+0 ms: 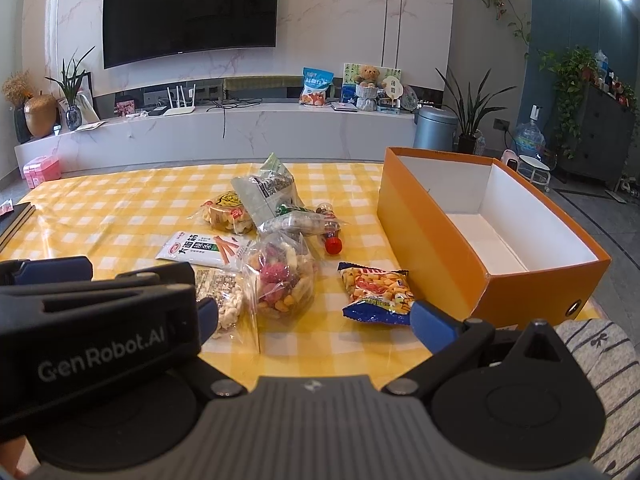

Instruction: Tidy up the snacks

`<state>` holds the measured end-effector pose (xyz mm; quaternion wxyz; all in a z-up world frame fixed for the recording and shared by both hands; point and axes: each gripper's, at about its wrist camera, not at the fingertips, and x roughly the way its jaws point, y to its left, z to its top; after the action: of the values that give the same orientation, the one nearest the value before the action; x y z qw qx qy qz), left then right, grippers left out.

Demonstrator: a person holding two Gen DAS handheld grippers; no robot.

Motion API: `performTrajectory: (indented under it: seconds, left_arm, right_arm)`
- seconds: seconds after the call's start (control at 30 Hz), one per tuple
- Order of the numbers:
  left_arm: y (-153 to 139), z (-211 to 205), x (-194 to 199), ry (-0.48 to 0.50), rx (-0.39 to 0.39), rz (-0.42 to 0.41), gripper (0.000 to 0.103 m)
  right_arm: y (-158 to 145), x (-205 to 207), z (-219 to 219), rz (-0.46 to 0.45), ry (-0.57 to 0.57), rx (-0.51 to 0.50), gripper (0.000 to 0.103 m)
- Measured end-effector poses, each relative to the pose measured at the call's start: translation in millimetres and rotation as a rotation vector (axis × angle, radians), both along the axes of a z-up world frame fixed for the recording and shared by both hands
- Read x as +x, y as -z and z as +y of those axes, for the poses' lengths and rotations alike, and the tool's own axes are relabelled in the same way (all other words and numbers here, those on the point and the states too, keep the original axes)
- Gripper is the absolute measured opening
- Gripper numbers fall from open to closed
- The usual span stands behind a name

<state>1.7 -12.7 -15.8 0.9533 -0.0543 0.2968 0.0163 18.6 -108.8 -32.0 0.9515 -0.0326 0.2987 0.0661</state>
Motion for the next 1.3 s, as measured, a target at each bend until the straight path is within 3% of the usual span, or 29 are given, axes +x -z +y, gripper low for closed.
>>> performTrajectory:
  seconds: [1.3]
  left_arm:
    - [3.4, 2.6, 0.1, -0.008, 0.008, 0.014, 0.086]
  right_arm:
    - [0.5, 1.1, 2.4, 0.020, 0.008, -0.007, 0.100]
